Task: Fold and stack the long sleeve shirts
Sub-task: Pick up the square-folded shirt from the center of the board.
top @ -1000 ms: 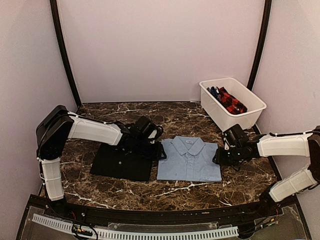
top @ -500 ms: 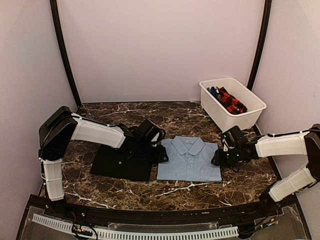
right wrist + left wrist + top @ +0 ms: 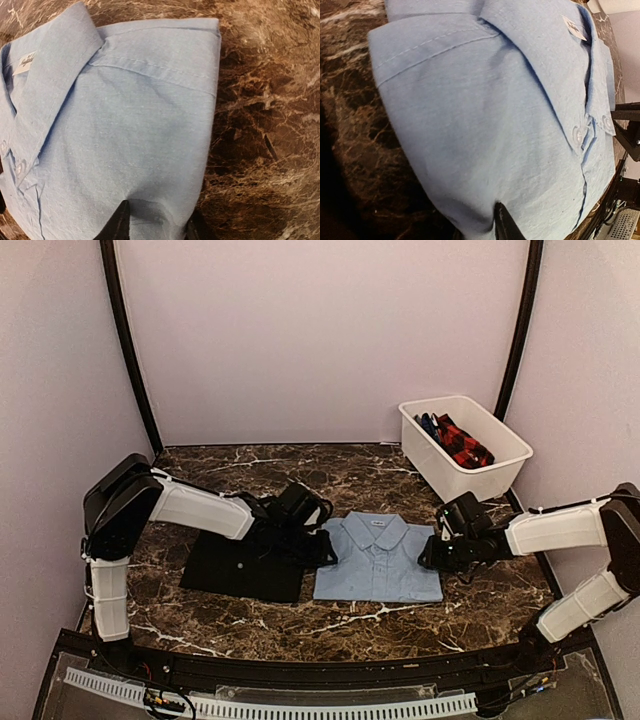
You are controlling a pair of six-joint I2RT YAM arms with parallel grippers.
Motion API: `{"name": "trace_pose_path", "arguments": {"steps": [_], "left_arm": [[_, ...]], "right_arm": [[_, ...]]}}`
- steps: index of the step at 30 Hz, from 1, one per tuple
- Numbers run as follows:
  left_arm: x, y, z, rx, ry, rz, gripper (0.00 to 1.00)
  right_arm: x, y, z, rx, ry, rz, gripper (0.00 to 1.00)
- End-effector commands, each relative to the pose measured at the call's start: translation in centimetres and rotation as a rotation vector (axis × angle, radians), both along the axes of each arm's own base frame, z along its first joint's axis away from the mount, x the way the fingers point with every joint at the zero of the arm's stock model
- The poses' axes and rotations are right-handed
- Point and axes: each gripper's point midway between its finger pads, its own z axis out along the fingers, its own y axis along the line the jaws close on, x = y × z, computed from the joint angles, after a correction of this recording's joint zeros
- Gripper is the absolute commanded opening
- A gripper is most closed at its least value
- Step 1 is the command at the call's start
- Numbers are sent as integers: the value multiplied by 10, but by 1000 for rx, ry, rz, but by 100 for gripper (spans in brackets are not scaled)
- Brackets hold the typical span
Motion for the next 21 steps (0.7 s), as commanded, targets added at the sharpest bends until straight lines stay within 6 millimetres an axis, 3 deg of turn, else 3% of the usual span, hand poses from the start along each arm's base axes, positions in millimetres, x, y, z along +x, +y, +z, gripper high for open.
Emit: {"name": "trace_pose_path", "arguments": {"steps": [1,5,7,11,21], "left_arm": [[-24,3,-30,22,114,-17,15],[-22,-2,-21,-2,103,-22,1],[-19,-5,-14,-16,88,-24,0],[-13,-11,8,-46,50,-30,0],[-8,-10,67,-72,-37,-59,0]], "right_arm": [[-14,4,-14,1,63,21,27],[-13,6,-9,8,53,23,7],[-12,8,-4,18,43,27,0],[-10,11,10,29,20,34,0],[-3,30,76,140,-87,38,0]]}}
